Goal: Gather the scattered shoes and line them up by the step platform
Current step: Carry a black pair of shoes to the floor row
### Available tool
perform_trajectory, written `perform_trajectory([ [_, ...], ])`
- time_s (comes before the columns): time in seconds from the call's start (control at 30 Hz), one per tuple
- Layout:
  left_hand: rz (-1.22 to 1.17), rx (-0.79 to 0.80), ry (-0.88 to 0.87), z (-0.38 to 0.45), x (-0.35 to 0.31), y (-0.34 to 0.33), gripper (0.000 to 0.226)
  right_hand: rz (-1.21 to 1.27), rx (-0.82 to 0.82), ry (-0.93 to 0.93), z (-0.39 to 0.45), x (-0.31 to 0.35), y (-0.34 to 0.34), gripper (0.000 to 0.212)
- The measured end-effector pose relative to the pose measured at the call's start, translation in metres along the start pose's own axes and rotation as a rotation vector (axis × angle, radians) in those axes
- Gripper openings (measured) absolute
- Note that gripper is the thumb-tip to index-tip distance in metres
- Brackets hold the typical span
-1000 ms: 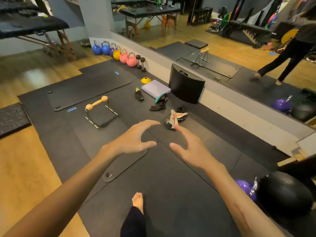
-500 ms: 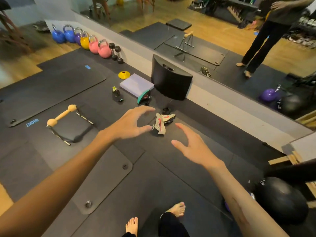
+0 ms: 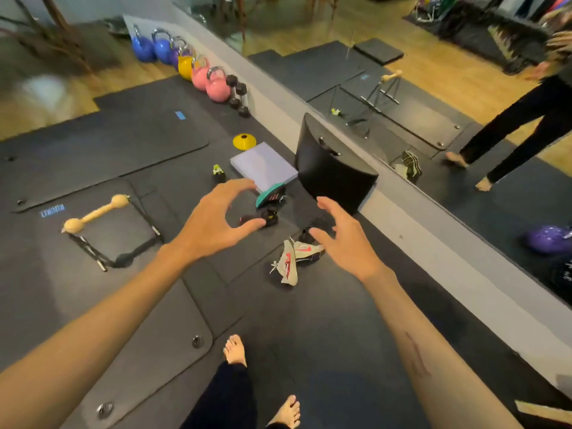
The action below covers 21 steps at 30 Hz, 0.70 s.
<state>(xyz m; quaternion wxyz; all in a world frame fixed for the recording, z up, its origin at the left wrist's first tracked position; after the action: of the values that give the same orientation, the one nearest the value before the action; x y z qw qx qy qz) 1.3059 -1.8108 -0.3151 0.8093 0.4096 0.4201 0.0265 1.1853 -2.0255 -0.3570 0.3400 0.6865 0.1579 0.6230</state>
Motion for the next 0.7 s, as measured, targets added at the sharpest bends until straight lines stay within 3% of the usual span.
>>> perform_trajectory([
  [0.2, 0.034, 0.096, 0.146, 0.101, 0.097, -0.067, 0.075, 0.011, -0.024, -0.074, 0.127, -0.095, -0.026, 0.059],
  [0.37, 0.054, 0.158, 0.204, 0.128, 0.18, -0.164, 0.073, -0.018, 0.157, -0.23, 0.188, -0.227, -0.086, 0.066],
  [0.57, 0.067, 0.107, 0.173, 0.181, 0.296, -0.319, 0.06, -0.004, 0.187, -0.075, 0.273, -0.348, -0.178, 0.059],
  [0.7, 0.01, 0.048, 0.185, 0.2, 0.376, -0.432, 0.059, 0.093, 0.07, -0.026, 0.329, -0.434, -0.247, 0.057],
])
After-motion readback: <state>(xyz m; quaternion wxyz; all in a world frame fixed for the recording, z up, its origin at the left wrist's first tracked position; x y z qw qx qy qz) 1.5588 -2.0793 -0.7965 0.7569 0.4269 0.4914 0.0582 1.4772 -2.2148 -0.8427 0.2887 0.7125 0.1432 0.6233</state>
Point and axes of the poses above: each hand's wrist, its own z-axis towards the middle knuckle, its own y-axis out of the back of the hand, x = y × z, the point moved 7 cm from there along z, towards the middle knuckle, and after that the axes turned 4 degrees about y, right-handed, at the moved point
